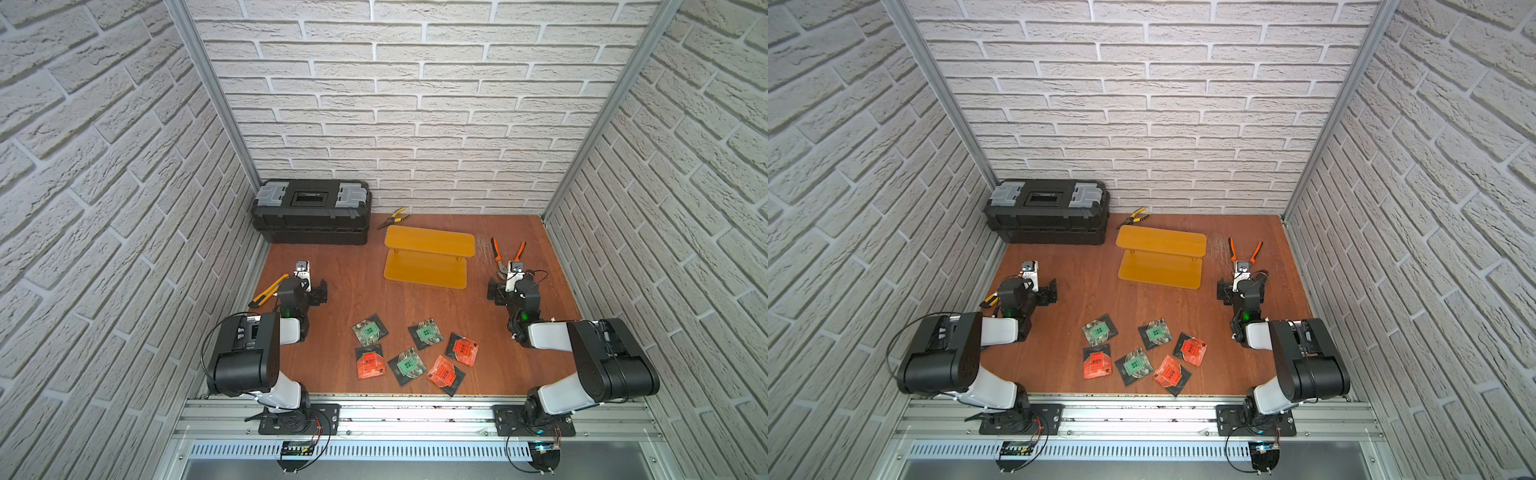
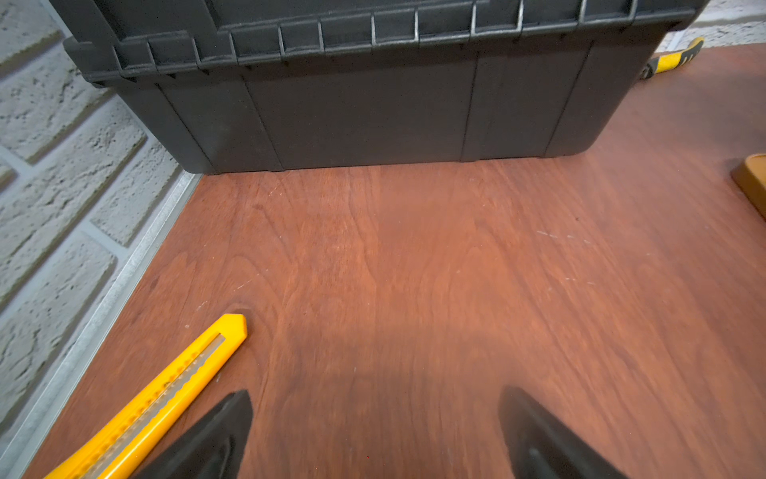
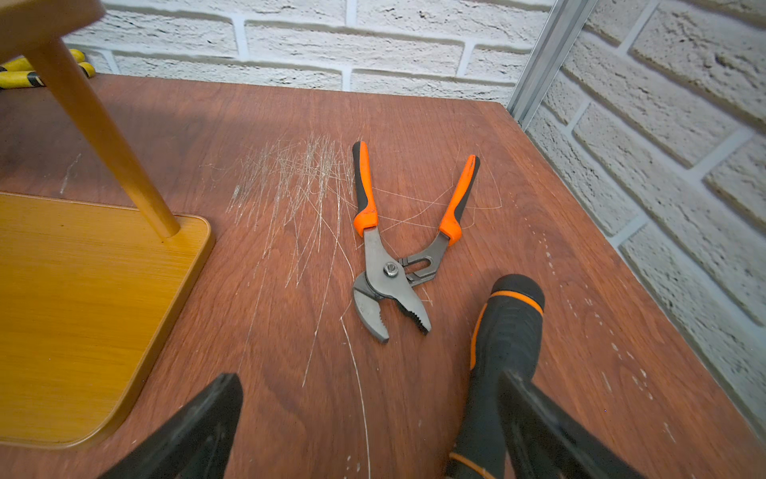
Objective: Place the tea bags on the shelf by color
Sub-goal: Pick up the tea bag from the center of the board.
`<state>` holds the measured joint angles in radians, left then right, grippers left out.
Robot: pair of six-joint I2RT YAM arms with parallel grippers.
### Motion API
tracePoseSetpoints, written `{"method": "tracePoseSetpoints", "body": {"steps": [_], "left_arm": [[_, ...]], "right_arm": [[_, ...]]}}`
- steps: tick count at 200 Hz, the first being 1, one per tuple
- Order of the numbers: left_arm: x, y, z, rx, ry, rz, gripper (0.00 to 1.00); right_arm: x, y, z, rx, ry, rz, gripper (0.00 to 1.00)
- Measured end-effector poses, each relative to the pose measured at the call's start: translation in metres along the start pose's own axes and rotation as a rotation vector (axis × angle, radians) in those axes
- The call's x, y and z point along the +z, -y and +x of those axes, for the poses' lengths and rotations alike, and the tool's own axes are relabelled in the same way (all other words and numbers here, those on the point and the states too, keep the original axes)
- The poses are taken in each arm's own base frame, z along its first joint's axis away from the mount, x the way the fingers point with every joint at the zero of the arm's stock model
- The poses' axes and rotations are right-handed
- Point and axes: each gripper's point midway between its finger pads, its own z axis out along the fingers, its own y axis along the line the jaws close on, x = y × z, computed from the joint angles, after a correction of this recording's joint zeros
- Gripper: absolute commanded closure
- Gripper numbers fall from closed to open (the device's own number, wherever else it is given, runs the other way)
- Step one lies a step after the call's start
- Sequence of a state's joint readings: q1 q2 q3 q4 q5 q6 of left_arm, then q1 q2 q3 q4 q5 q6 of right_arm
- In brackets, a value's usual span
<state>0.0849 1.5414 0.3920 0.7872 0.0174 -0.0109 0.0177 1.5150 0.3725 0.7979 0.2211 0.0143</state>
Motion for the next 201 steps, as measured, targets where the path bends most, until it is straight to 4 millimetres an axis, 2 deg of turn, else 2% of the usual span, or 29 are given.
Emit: {"method": "tracePoseSetpoints", "body": {"steps": [113,131,144,159,183,201], "left_arm": [[0.000,0.000,0.000,0.000,0.000,0.003,0.02],[-0.001,0.001,0.000,0.005,-0.002,-0.004,0.01],[-0.003,0.001,-0.002,0.014,-0.018,-0.023,0.01],[-0.007,0.001,-0.018,0.025,-0.012,-0.036,0.01],[-0.020,-0.003,-0.060,0.024,0.067,-0.055,0.01],[-0.030,-0.007,-0.075,-0.005,0.097,-0.070,0.01]], "right_arm": [[0.000,0.000,0.000,0.000,0.000,0.000,0.01],[-0.001,0.005,0.000,0.004,-0.010,0.025,0.01],[-0.005,0.011,-0.008,0.019,-0.018,0.057,0.01],[-0.009,0.016,-0.025,0.039,0.008,0.079,0.01],[-0.008,0.017,-0.048,0.056,-0.008,0.085,0.01],[-0.007,0.016,-0.059,0.057,-0.033,0.080,0.01]]}}
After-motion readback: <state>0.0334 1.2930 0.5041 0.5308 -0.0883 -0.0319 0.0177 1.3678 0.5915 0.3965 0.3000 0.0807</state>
